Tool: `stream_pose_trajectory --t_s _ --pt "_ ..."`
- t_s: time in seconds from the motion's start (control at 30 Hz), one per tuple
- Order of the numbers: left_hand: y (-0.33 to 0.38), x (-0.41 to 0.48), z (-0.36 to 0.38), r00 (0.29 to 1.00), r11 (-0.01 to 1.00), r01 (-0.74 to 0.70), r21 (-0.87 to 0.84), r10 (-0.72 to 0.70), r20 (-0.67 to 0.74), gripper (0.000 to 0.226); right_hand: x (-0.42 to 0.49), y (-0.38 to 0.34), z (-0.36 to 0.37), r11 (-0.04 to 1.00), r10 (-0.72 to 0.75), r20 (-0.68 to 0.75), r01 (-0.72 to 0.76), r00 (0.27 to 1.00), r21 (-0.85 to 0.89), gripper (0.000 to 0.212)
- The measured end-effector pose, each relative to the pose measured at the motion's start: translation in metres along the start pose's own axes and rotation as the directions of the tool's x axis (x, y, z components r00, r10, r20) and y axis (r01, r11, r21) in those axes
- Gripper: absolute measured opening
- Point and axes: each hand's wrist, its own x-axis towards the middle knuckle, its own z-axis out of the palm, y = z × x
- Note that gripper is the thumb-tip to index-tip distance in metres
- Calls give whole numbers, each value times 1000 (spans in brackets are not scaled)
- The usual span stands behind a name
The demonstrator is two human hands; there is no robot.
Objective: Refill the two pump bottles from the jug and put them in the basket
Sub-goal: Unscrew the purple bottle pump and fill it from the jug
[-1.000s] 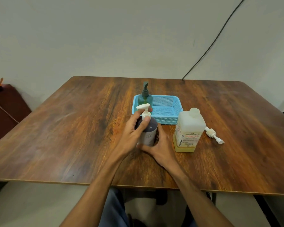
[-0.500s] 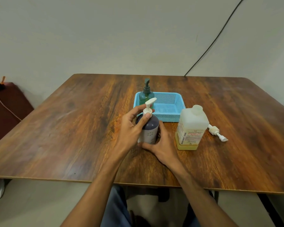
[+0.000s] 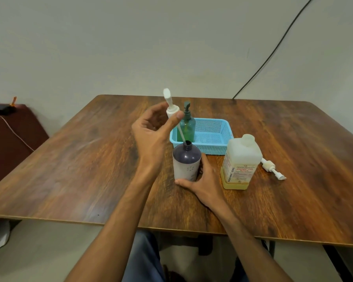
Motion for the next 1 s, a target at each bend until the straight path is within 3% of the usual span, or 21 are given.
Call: stream_pose_trajectory --t_s 0.17,0.33,0.53,0.83,1.0 --pt "23 12 -12 988 994 -58 -87 45 -145 34 0 1 -1 1000 2 0 -2 1000 7 91" --pt "32 17 -35 963 993 -118 -11 112 -247 39 0 1 0 1000 -5 -9 5 1000 4 94" --pt "-7 -14 -62 986 926 -83 368 130 -106 34 0 0 0 1000 -5 -6 5 1000 20 91" --pt "-63 -62 -80 993 751 112 651 -57 -105 20 0 0 -1 1000 -8 -7 8 1000 4 91" --pt "-77 -65 -87 995 658 92 747 -96 -38 22 0 0 -1 1000 -9 -16 9 1000 -14 91"
